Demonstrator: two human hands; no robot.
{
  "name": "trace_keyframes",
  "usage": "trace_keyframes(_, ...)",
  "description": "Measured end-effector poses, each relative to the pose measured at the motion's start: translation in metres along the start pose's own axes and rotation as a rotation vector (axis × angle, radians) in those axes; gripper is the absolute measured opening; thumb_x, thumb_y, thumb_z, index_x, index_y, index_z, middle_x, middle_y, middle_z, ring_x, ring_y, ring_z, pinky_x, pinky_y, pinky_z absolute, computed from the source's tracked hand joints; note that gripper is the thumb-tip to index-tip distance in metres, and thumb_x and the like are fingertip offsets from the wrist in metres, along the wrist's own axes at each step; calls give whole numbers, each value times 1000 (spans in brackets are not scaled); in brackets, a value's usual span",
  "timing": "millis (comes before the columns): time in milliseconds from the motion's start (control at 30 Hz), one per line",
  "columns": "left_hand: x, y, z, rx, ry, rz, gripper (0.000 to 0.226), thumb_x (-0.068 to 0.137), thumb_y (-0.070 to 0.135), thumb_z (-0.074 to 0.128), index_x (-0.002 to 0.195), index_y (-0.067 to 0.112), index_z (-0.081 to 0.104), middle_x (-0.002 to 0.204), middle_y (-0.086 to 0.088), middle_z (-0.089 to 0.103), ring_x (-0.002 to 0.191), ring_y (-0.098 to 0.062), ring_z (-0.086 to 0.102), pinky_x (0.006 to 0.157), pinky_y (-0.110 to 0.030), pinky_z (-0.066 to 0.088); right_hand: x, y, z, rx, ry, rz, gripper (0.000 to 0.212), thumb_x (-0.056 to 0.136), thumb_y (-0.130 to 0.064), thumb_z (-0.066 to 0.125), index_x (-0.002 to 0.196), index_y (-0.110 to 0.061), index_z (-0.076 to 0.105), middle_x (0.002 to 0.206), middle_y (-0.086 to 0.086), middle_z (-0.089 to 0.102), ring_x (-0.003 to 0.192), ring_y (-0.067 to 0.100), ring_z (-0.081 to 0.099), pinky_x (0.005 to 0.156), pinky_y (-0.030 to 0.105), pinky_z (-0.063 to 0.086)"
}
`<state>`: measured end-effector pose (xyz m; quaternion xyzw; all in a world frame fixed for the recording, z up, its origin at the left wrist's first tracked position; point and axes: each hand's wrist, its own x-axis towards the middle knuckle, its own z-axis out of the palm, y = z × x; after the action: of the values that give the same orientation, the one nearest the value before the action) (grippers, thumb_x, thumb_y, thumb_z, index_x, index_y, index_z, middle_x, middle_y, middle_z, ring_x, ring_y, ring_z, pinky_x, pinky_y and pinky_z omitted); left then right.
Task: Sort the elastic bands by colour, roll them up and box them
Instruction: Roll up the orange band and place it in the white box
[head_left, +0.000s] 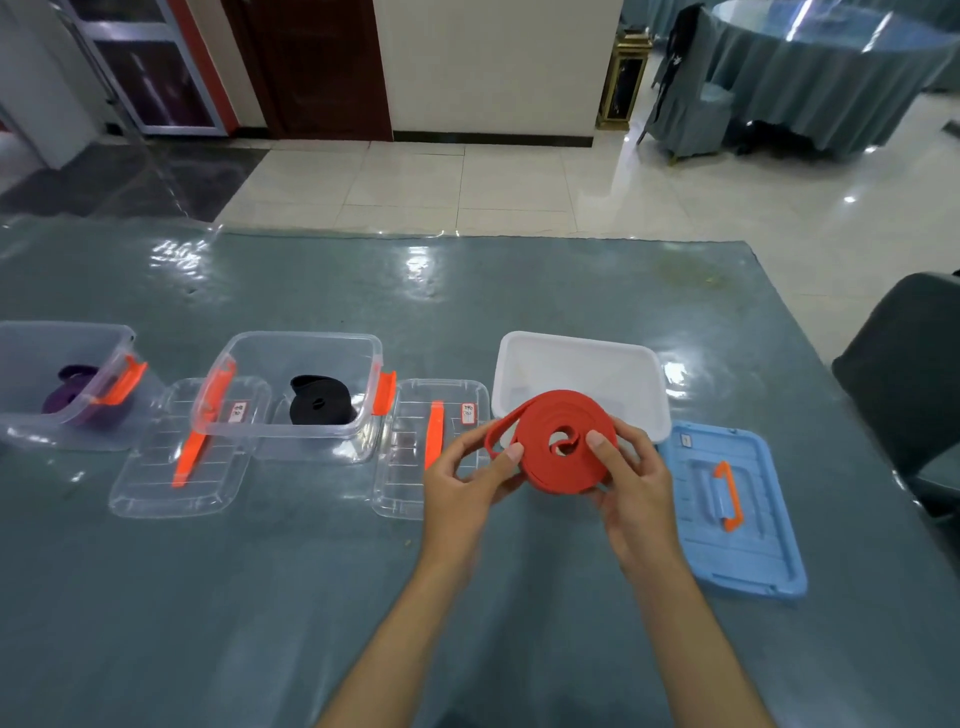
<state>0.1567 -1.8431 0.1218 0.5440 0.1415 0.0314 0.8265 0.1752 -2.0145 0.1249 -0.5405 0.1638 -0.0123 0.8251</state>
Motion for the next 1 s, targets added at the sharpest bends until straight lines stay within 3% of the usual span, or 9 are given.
trace_keyframes(133,44,2,25,-16,101,-63,27,84,3,85,106,17,79,112,-2,77,101,-26,78,78,-39,65,32,1,1,-49,23,14,25,90,-17,78,112,-23,68,105,6,81,95,20,79,67,33,63)
trace_keyframes(233,84,0,44,40,133,-101,30,82,3,87,108,14,75,117,-11,75,101,-30,78,78,-38,65,69,-4,-3,-163,11,54,28,94,-18,76,117,-18,60,109,6,79,99,22,79,70,31,64)
trace_keyframes(400,153,-23,71,216,123,-150,32,80,3,88,106,17,77,115,-9,74,104,-30,75,83,-47,66,135,-6,-19,-408,55,134,25,94,-17,78,105,-12,56,120,9,67,114,26,69,88,45,63)
trace_keyframes(600,219,-71,91,263,123,-340,28,81,2,87,99,20,75,105,-9,74,90,-25,76,84,-42,65,194,12,-40,-621,92,206,27,92,-19,81,110,-19,61,109,6,71,106,29,72,84,52,65)
trace_keyframes(800,259,-121,100,355,190,-454,30,84,-4,81,113,6,76,110,-17,77,107,-36,74,99,-51,59,242,36,-49,-1004,10,293,29,94,-25,74,117,-19,58,110,4,67,107,31,68,95,57,57)
trace_keyframes(900,273,-141,102,403,232,-480,28,84,-5,80,111,3,77,109,-19,77,106,-37,74,98,-51,59,259,45,-49,-1055,-52,357,13,97,-19,68,103,-22,56,114,10,66,102,31,67,93,57,58)
trace_keyframes(967,281,-153,100,421,250,-520,27,85,-4,80,111,1,76,111,-19,76,108,-36,73,99,-51,59,267,51,-48,-1079,-75,369,23,98,-15,66,88,-28,51,118,16,62,94,31,66,84,54,62)
trace_keyframes(1000,284,-157,99,431,261,-536,25,85,-3,81,110,1,75,112,-19,76,107,-35,73,99,-51,58,270,54,-48,-1075,-82,387,22,98,-15,67,90,-29,51,124,16,57,96,31,66,79,52,63)
